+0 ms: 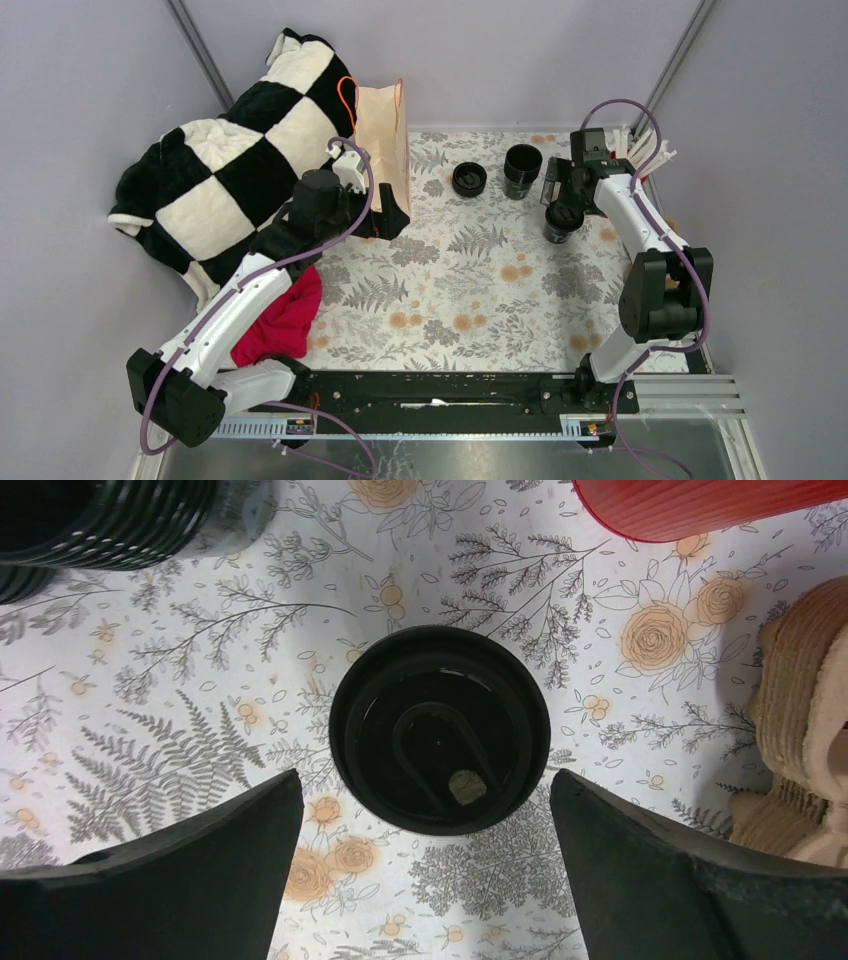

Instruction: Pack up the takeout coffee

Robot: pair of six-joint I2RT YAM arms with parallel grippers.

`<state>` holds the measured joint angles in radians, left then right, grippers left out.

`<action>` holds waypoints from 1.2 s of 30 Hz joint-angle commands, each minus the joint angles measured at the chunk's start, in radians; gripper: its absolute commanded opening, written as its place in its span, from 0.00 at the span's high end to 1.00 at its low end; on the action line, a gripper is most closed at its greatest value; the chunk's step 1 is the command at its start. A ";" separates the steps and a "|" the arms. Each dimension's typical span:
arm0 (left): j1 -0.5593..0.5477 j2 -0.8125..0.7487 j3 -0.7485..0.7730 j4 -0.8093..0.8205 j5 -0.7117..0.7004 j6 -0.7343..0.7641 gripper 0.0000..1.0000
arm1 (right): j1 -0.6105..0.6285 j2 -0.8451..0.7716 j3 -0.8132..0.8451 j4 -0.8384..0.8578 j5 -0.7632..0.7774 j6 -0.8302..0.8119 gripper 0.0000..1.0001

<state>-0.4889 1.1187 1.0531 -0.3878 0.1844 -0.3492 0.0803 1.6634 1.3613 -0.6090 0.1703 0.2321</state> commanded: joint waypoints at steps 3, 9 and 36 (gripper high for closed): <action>0.006 -0.026 -0.007 0.060 0.022 -0.013 0.01 | -0.005 -0.168 0.079 -0.082 -0.014 -0.020 0.00; 0.006 -0.022 -0.016 0.074 0.034 -0.023 0.01 | -0.039 -0.303 0.017 -0.059 0.150 0.014 0.01; -0.031 0.063 -0.044 0.101 0.010 -0.027 0.01 | -0.510 -0.283 -0.432 0.230 -0.046 0.090 0.47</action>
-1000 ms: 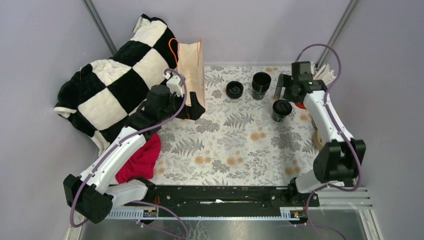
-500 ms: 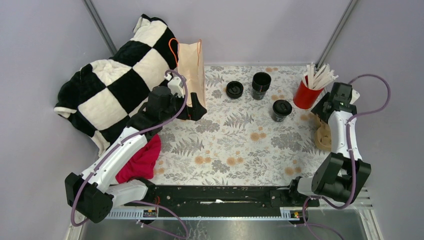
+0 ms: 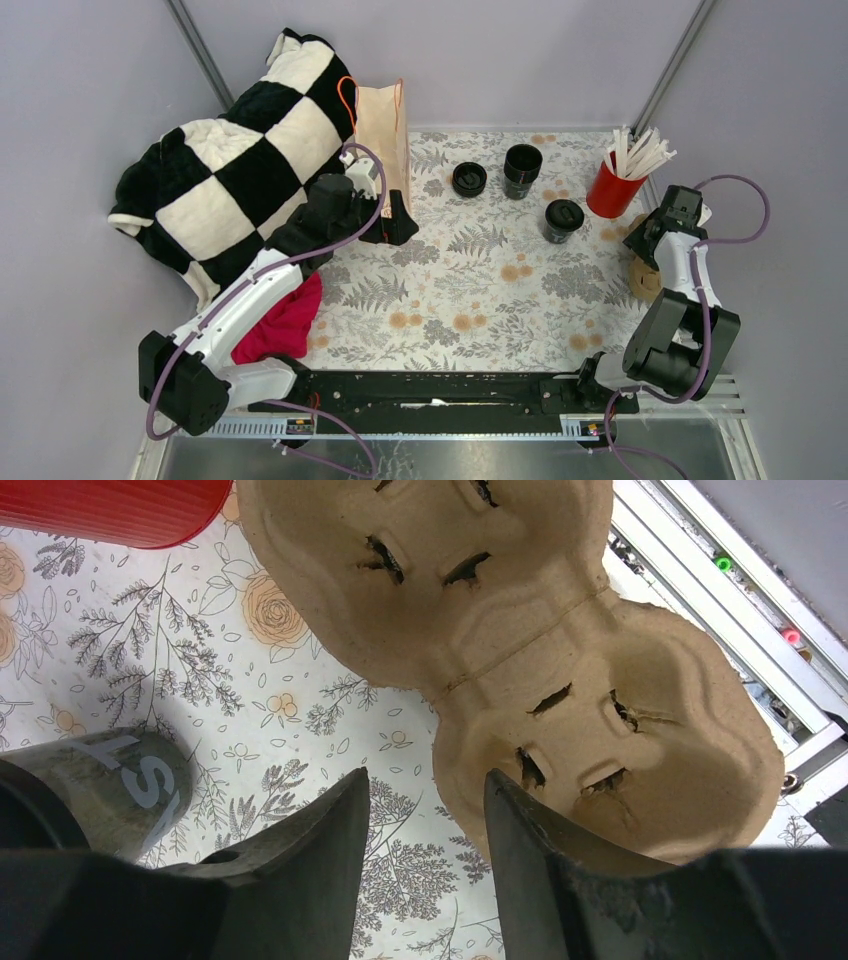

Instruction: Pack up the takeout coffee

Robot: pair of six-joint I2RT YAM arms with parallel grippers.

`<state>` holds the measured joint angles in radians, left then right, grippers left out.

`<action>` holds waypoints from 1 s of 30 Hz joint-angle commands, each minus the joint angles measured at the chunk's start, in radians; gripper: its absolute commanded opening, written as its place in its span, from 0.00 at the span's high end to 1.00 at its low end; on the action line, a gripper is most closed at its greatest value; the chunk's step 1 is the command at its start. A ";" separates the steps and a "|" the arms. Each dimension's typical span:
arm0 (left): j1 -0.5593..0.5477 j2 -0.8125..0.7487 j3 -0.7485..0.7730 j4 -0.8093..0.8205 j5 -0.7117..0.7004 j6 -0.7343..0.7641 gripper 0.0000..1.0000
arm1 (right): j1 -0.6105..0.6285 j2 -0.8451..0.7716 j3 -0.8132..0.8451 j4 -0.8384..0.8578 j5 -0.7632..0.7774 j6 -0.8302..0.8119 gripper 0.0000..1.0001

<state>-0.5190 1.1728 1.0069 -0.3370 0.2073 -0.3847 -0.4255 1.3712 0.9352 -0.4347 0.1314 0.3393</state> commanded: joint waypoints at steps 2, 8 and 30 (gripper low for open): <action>-0.001 0.013 0.000 0.049 -0.013 0.010 0.01 | -0.004 0.013 0.000 0.042 0.019 -0.023 0.47; -0.001 0.021 0.004 0.049 -0.005 0.012 0.01 | -0.004 0.022 0.001 0.041 0.024 -0.036 0.49; 0.000 0.030 0.006 0.045 -0.005 0.016 0.01 | -0.004 0.053 0.003 0.028 0.073 -0.046 0.71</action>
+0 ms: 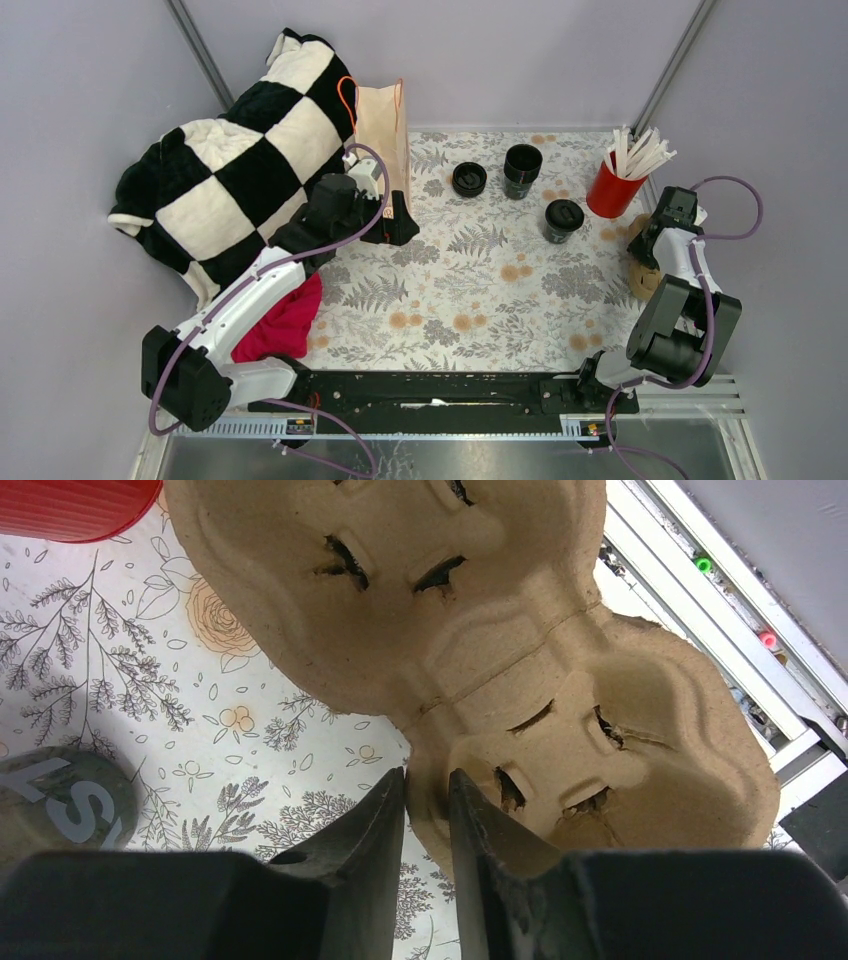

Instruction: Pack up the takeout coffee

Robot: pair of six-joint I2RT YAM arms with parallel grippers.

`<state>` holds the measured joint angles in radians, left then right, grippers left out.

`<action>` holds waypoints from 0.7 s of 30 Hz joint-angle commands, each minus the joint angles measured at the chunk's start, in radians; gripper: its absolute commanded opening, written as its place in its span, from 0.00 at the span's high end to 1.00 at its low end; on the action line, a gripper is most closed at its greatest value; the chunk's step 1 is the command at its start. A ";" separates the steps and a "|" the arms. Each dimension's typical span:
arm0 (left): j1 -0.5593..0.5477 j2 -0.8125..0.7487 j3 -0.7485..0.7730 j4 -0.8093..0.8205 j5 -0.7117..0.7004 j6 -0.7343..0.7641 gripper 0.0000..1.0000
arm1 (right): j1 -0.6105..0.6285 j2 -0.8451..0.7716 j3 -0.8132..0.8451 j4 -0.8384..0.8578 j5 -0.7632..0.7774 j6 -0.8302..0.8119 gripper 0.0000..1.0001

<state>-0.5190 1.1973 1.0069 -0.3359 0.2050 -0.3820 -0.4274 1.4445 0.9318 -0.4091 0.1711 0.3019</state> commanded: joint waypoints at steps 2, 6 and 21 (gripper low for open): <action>-0.001 0.006 0.006 0.044 -0.003 0.014 0.01 | -0.002 -0.029 0.006 0.002 0.032 -0.008 0.74; -0.001 0.007 0.006 0.044 -0.001 0.014 0.01 | -0.001 -0.043 0.006 -0.001 0.029 -0.010 0.82; -0.001 0.014 0.006 0.044 0.008 0.012 0.01 | -0.001 -0.122 0.021 -0.049 0.036 -0.001 1.00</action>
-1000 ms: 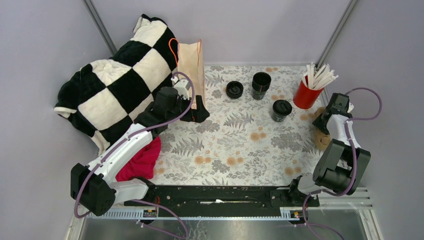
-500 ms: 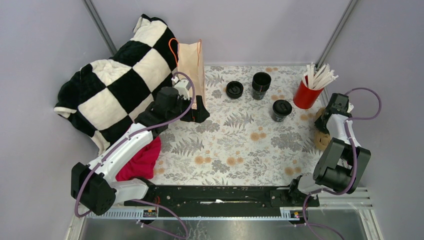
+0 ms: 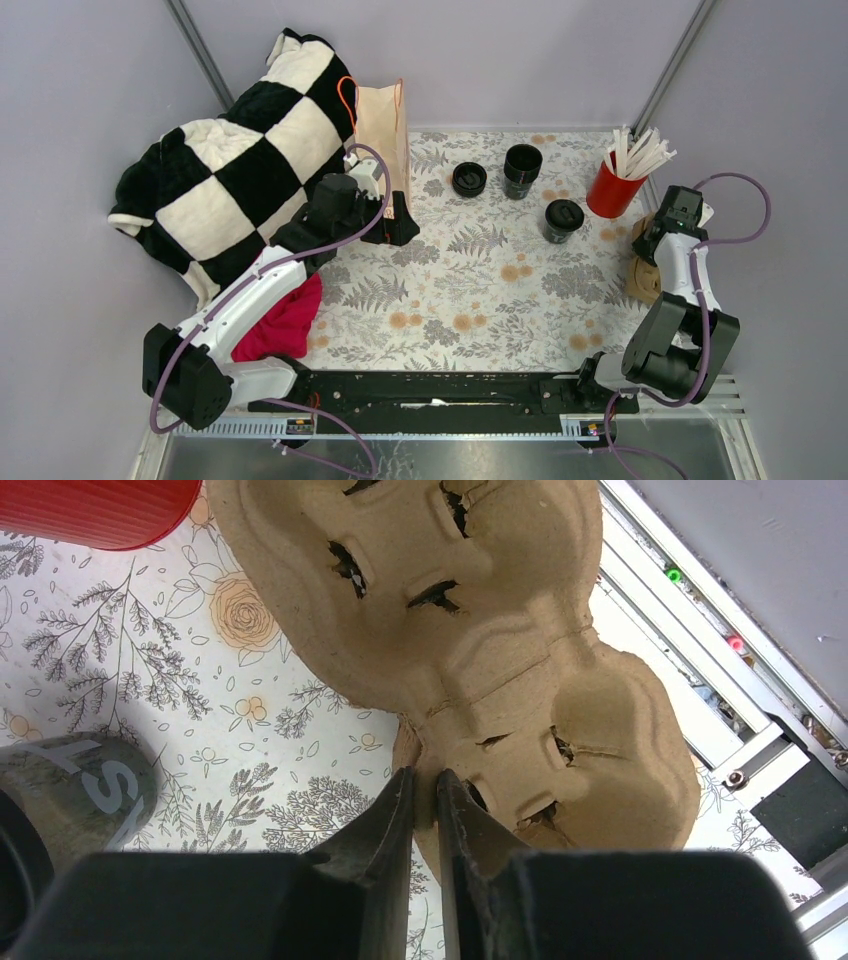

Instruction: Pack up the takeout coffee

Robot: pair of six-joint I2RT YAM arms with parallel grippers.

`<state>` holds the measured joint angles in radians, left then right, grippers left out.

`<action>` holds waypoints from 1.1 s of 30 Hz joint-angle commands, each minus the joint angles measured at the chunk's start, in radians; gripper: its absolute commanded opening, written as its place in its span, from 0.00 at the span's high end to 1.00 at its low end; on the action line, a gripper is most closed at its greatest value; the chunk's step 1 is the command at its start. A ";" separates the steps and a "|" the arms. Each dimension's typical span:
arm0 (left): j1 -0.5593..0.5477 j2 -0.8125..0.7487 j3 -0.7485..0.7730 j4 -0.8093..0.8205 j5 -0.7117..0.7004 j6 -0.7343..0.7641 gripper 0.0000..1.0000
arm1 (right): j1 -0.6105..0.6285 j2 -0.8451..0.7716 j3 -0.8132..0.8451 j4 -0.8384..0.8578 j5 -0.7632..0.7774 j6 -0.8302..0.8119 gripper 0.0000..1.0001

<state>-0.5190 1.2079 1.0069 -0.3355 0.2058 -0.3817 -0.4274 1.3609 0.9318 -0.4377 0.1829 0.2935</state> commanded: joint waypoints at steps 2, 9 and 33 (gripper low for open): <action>-0.001 0.004 0.007 0.044 0.010 0.011 0.01 | 0.000 -0.039 0.025 -0.026 0.034 0.005 1.00; -0.001 0.007 0.006 0.044 0.016 0.011 0.01 | 0.154 0.021 0.071 -0.121 0.381 0.005 1.00; -0.002 0.010 0.023 0.041 0.069 -0.016 0.01 | 0.276 -0.243 0.183 -0.242 0.448 -0.024 1.00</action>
<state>-0.5190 1.2201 1.0069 -0.3355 0.2401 -0.3855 -0.1589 1.2564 1.0500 -0.6662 0.7162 0.2932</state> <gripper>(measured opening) 0.989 0.154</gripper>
